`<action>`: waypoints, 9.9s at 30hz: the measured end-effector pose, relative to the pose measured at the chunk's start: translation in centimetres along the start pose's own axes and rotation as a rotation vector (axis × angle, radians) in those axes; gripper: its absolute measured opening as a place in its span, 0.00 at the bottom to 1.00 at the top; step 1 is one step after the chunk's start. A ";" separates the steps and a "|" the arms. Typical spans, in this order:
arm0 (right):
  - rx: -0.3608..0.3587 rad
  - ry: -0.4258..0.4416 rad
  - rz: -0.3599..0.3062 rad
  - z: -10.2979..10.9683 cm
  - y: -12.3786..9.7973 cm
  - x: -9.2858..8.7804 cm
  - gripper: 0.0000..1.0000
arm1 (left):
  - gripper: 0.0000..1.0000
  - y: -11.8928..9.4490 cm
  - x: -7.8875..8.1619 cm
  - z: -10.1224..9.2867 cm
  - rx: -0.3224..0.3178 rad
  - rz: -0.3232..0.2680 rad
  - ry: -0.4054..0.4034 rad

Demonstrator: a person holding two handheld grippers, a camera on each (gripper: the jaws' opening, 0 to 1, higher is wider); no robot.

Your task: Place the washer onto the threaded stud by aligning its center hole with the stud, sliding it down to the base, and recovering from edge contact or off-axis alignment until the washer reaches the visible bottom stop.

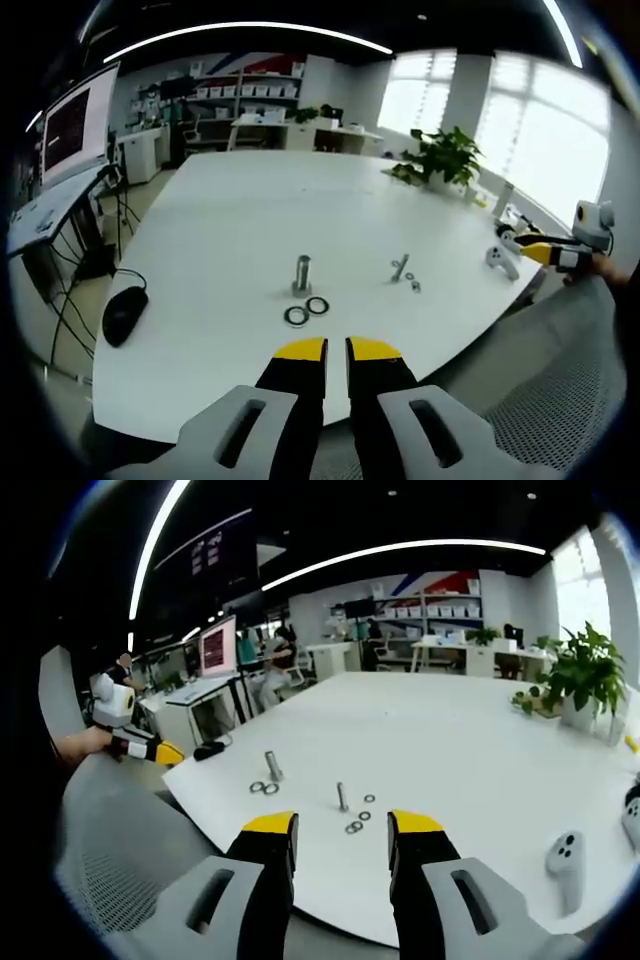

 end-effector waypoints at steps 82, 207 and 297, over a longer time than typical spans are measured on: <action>0.349 -0.143 0.338 -0.3 4.3 -4.2 0.35 | 0.07 -0.1 0.3 0.2 0.000 -0.030 0.007; 0.497 -0.316 0.704 -2.3 17.6 -12.1 0.15 | 0.07 -0.2 -0.2 0.4 0.035 0.012 0.000; 0.496 -0.262 0.387 -0.2 19.8 -5.8 0.04 | 0.07 -0.2 -0.2 0.3 0.035 0.002 0.000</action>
Point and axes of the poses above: the point that each gripper's makers call its tool centre point, and the gripper's own axes: y roughly forward along the fingers, z roughly to its left, x roughly out of its top, the point moved 4 cm from there along -y, roughly backward along the fingers, and after that the axes turned 12 degrees about -z, right-handed, at the moved point
